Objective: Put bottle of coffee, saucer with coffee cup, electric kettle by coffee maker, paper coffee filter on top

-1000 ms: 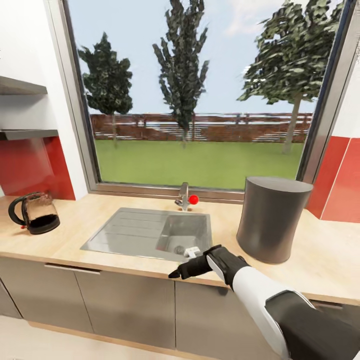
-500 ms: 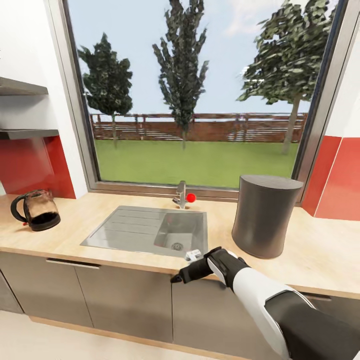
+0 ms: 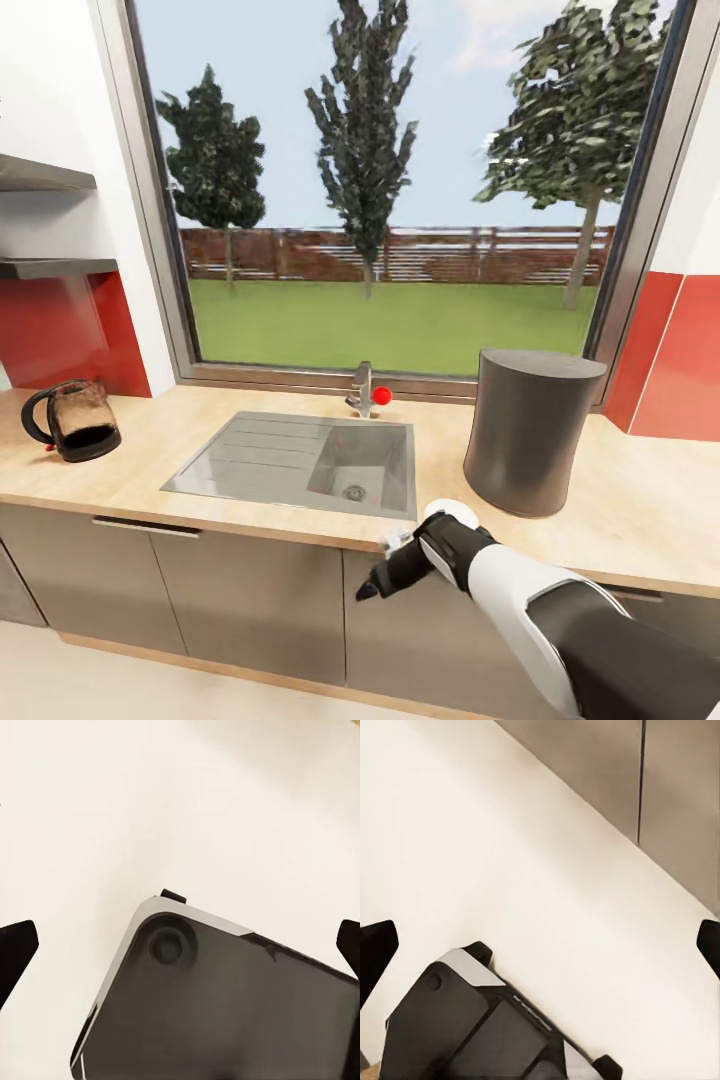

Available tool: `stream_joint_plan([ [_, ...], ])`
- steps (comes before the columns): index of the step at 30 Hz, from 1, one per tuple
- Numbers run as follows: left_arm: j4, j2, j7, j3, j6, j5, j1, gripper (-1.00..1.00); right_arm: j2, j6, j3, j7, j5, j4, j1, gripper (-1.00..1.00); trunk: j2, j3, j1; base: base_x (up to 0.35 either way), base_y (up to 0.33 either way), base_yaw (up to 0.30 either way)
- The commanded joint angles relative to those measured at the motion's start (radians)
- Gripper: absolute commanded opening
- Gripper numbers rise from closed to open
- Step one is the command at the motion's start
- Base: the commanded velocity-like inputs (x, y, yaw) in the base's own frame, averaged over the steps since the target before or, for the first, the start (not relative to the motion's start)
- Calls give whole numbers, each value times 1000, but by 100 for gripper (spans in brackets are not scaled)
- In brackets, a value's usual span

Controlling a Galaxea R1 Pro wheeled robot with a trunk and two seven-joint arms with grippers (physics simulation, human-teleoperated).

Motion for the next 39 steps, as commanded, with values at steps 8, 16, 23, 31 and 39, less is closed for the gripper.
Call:
stream_joint_plan([
  [8, 1, -4, -2, 5, -2, -6, 0, 100, 0, -5, -3, -4, 87, 81, 9, 100, -1, 0, 0, -111, -34, 0],
  [16, 1, -40, -2, -1, -3, -12, 0, 100, 0, -8, -3, -86, 93, 84, 27, 100, -1, 0, 0, -293, -154, 0],
  [23, 1, -46, -2, -1, -5, -13, 0, 100, -9, -38, -3, -108, 98, 84, 67, 100, -1, 0, 0, -297, -185, 0],
  [31, 1, -46, -2, -2, -6, -14, 0, 100, -102, -108, -3, -165, 120, 84, 158, 100, -1, 0, 0, -297, -185, 0],
  [39, -2, -48, 4, -2, -7, -16, 0, 100, -241, -200, -5, -227, 104, 86, 238, 100, -1, 0, 0, -297, -184, 0],
])
